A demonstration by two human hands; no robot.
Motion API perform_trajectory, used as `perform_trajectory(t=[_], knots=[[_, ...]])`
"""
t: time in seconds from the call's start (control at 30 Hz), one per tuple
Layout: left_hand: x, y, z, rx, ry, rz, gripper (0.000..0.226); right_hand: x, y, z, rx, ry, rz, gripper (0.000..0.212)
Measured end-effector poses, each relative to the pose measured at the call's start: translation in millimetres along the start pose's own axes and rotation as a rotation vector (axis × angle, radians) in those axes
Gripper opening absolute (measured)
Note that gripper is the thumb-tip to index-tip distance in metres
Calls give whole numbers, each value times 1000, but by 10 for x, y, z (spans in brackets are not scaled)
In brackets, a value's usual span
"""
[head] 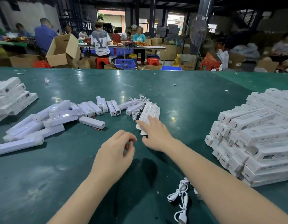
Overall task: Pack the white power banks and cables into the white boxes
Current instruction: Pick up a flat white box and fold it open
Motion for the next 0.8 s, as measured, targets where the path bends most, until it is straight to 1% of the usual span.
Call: perform_trajectory(t=[0.07,0.1,0.2,0.27,0.3,0.37,0.43,0.47,0.53,0.57,0.6,0.63,0.67,0.73,0.8], knots=[[16,-18,39,24,-35,-15,17,130,68,-28,73,80,-11,66],[21,-31,46,35,-47,-20,16,172,70,-36,65,108,-42,63],[26,-68,65,55,-69,-38,16,181,-3,-31,-31,139,-145,43],[28,-91,97,48,-88,-53,17,145,-96,-49,-32,151,-190,37],[27,-99,117,43,-105,-56,18,113,-177,-84,-7,168,-232,36],[30,-94,170,-20,-165,-56,19,-3,-400,-235,131,248,-360,35],[21,-47,272,-186,-304,-35,20,-184,-605,-329,324,278,-495,37],[12,4,329,-325,-401,-17,18,-281,-672,-314,431,244,-537,38],[-18,153,395,-704,-619,20,7,-476,-759,-160,613,99,-555,37],[-26,226,398,-894,-715,29,18,-584,-781,-40,671,5,-545,35],[-29,278,395,-1064,-795,20,33,-698,-780,91,697,-88,-526,32],[-25,293,392,-1193,-840,-3,46,-810,-760,217,702,-171,-500,31],[-8,279,375,-1285,-847,-25,51,-904,-725,331,695,-240,-467,33],[16,222,356,-1378,-818,-72,52,-1020,-633,507,681,-333,-402,37],[4,192,384,-1405,-837,-124,52,-1063,-568,548,749,-350,-356,41]])
Point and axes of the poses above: each hand's wrist, its own x-axis towards the middle knuckle, its own y-axis out of the palm, z = x × y, the point moved 9 cm from there along x, towards the middle knuckle, and after that the axes turned 4 degrees about -z, right-handed, at the moved point
